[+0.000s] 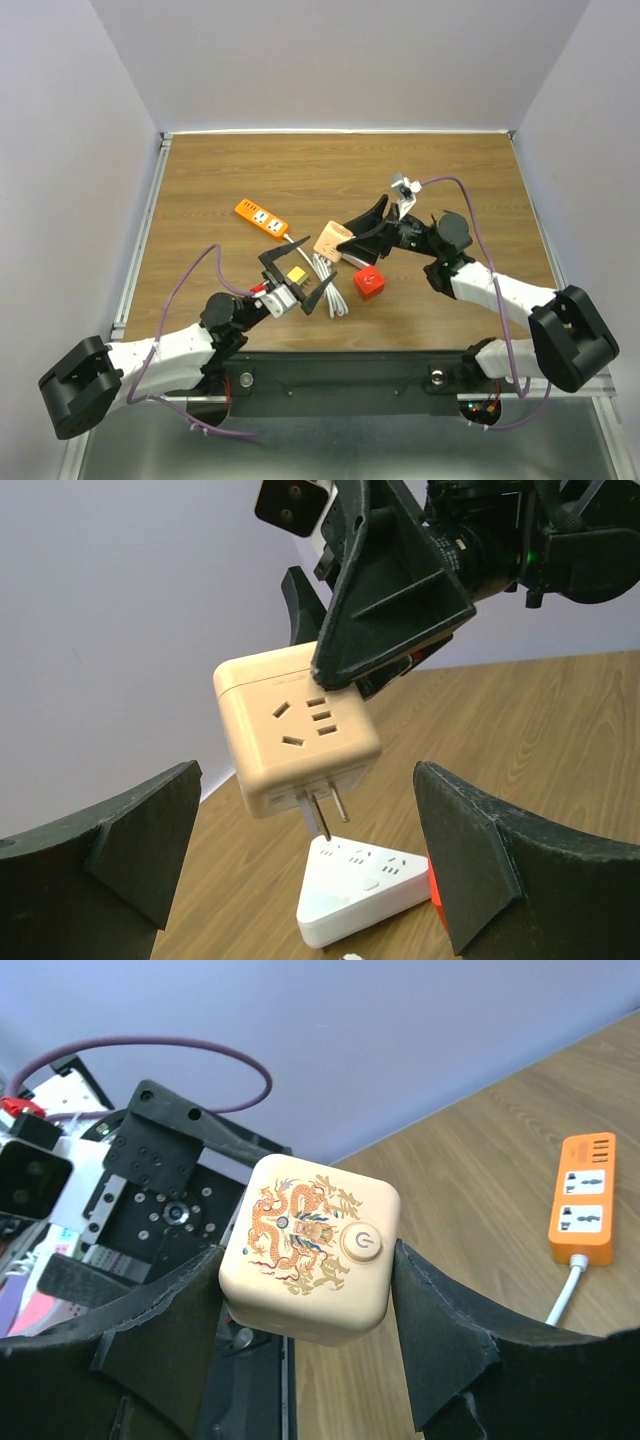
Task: Insert the plug
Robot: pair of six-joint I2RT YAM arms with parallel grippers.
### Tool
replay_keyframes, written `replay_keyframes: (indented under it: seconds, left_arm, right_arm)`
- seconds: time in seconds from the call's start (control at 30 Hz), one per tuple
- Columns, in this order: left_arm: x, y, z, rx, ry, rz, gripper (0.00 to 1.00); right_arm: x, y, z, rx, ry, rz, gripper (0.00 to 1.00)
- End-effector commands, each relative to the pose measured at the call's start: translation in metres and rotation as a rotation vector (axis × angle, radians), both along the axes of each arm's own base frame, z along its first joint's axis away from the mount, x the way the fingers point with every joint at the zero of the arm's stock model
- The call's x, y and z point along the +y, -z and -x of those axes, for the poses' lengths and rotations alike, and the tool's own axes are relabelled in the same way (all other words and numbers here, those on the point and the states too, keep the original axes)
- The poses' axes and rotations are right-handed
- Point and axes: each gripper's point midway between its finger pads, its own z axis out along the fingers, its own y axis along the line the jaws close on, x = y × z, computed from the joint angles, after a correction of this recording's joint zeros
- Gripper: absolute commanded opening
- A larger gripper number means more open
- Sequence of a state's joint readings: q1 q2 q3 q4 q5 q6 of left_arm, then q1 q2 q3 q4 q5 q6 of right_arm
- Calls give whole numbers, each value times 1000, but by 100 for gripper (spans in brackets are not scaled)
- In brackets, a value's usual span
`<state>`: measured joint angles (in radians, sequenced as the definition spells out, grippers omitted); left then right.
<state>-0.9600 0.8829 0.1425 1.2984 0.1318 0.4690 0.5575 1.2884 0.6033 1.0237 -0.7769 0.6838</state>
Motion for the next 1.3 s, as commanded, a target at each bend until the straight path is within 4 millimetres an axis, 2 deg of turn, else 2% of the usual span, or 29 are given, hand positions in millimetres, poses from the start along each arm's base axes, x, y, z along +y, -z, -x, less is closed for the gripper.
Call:
replay_keyframes:
  seconds: [0.0, 0.17, 0.2, 0.23, 0.27, 0.3, 0.4, 0.5, 0.6, 0.73, 0.8, 0.83, 0.9, 0.93, 0.97, 1.03, 1.07, 1.1, 1.13, 1.17, 1.23, 1.27]
  left_arm:
    - [19, -26, 7, -31, -14, 133, 99]
    - [36, -19, 4, 65, -54, 188, 99]
    - [46, -28, 4, 72, -72, 236, 98]
    - [48, -23, 2, 116, -81, 241, 98]
    - [60, -33, -1, 134, -120, 302, 97]
    - [65, -29, -6, 166, -150, 310, 97]
    - [93, -35, -29, 273, -308, 430, 97]
    - [110, -25, -60, 376, -439, 467, 98]
    - [112, -25, -79, 437, -431, 493, 98]
    - [142, -25, -100, 450, -509, 549, 99]
    - [144, -26, -107, 460, -503, 547, 99]
    - [154, -24, -115, 474, -529, 570, 99]
    - [160, -17, -131, 517, -561, 579, 99]
    - [170, -14, -140, 524, -591, 587, 99]
    - [173, -8, -151, 552, -602, 581, 99]
    - [178, -8, -161, 563, -583, 597, 99]
    - [175, -6, -166, 586, -547, 600, 99]
    - [184, -1, -180, 607, -574, 600, 99]
    - [183, 2, -186, 620, -562, 590, 99]
    - [186, 14, -196, 658, -581, 584, 99]
    - [181, 11, -205, 657, -553, 579, 99]
    - [180, 22, -212, 685, -558, 567, 99]
  right_arm:
    - [2, -22, -18, -102, 66, -32, 0]
    - [4, -19, -36, -150, 135, 3, 1]
    - [4, -16, -41, -146, 152, 19, 0]
    - [5, -17, -47, -154, 177, 24, 1]
    - [5, -14, -52, -175, 194, 45, 0]
    - [5, -14, -59, -180, 218, 50, 0]
    - [11, -7, -73, -215, 237, 86, 1]
    - [20, -1, -87, -250, 229, 116, 0]
    - [31, 7, -104, -277, 225, 145, 0]
    - [46, 19, -116, -321, 179, 178, 0]
    - [52, 23, -121, -357, 170, 195, 0]
    - [61, 24, -123, -374, 155, 201, 0]
    - [72, 24, -130, -408, 155, 226, 1]
    - [78, 38, -133, -397, 144, 255, 1]
    - [82, 46, -136, -405, 141, 283, 0]
    - [94, 52, -138, -428, 129, 307, 0]
    - [100, 48, -141, -448, 126, 307, 0]
    - [105, 66, -144, -437, 111, 348, 1]
    - [111, 71, -144, -441, 108, 362, 0]
    - [118, 78, -148, -452, 103, 391, 0]
    - [128, 85, -150, -467, 97, 414, 0]
    - [131, 94, -151, -471, 88, 439, 0]
